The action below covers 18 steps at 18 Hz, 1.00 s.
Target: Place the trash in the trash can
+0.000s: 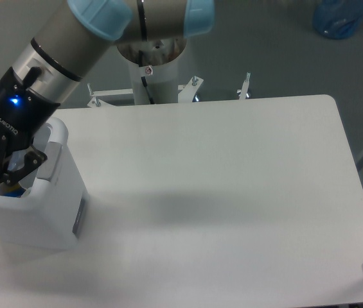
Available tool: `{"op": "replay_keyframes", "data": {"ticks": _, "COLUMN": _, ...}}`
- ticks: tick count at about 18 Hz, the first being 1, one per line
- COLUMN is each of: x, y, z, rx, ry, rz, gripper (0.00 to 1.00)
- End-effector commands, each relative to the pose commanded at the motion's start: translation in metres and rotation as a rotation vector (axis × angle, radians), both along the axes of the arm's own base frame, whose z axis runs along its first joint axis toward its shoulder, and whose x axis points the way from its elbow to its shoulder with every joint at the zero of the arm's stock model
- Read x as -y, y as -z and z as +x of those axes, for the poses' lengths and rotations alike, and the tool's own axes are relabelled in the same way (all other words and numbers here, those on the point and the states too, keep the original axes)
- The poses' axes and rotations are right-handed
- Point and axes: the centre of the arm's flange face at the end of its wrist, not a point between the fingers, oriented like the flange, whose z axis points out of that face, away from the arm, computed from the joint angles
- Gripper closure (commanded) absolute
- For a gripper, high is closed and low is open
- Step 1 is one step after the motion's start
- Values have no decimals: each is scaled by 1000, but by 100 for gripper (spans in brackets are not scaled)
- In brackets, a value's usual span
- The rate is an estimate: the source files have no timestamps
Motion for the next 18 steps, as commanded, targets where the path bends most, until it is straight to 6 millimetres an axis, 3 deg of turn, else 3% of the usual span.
{"op": "replay_keyframes", "data": {"ticks": 4, "x": 1, "y": -3, "z": 0, "rx": -12, "ry": 3, "rz": 8, "gripper": 0}}
{"op": "replay_keyframes", "data": {"ticks": 6, "x": 3, "y": -5, "z": -11, "rx": -16, "ry": -13, "rz": 13, "gripper": 0}}
{"op": "replay_keyframes", "data": {"ticks": 12, "x": 44, "y": 0, "z": -127, "rx": -74, "ry": -162, "rz": 30, "gripper": 0}}
{"op": "replay_keyframes", "data": {"ticks": 14, "x": 64, "y": 15, "z": -173, "rx": -98, "ry": -207, "rz": 22, "gripper": 0}}
{"op": "replay_keyframes", "data": {"ticks": 18, "x": 96, "y": 53, "z": -233, "rx": -178, "ry": -309, "rz": -77, "gripper": 0}}
